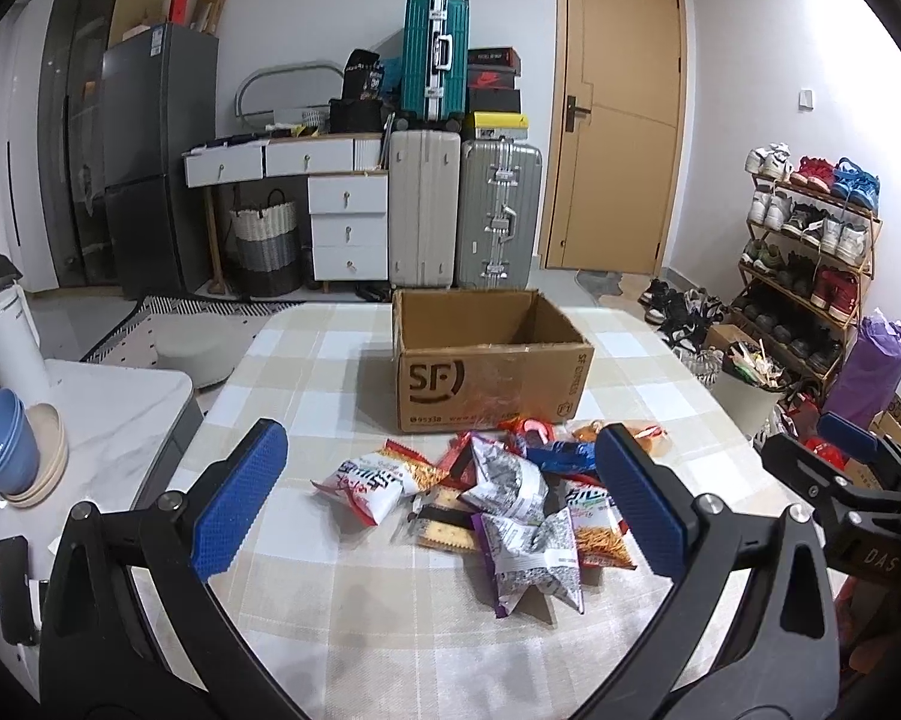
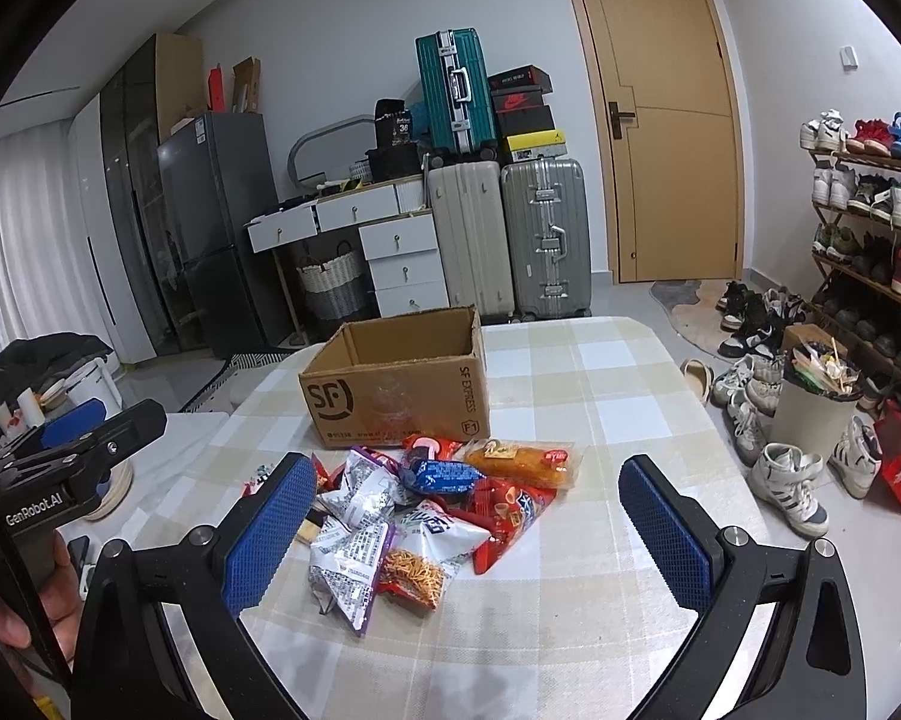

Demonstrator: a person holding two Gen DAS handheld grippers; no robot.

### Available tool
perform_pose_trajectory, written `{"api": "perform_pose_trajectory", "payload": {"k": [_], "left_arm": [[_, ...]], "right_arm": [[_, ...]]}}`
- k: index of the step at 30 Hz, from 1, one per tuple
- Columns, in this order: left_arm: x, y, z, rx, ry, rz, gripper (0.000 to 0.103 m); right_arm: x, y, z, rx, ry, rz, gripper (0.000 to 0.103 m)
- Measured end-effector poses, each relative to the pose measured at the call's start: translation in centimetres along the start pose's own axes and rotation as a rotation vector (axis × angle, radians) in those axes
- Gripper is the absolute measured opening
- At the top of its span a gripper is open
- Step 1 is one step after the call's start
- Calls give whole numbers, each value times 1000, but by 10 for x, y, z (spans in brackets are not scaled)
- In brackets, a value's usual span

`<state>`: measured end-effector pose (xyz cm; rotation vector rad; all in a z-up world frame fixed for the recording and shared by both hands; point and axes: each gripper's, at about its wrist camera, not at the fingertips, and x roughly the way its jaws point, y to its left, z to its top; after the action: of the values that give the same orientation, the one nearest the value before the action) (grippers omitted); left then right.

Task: Organize snacks
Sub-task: 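Grasp the white-and-purple chip bag with the left gripper while the right gripper grasps the white noodle-snack bag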

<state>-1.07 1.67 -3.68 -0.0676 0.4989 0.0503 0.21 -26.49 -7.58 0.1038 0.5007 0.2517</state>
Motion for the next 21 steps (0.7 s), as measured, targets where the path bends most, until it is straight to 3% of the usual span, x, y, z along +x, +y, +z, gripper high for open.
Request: {"api": "perform_pose_trajectory", "payload": {"k": [4, 11, 21], "left_arm": [[20, 4, -13, -5, 58, -24, 102], [84, 2, -54, -55, 254, -192, 102], [158, -41, -89, -15, 381, -208, 96]], "right_arm": [[17, -3, -9, 1, 56, 19, 103], [52, -13, -27, 25, 150, 49, 103], [92, -37, -47, 68, 218, 59, 103]]}}
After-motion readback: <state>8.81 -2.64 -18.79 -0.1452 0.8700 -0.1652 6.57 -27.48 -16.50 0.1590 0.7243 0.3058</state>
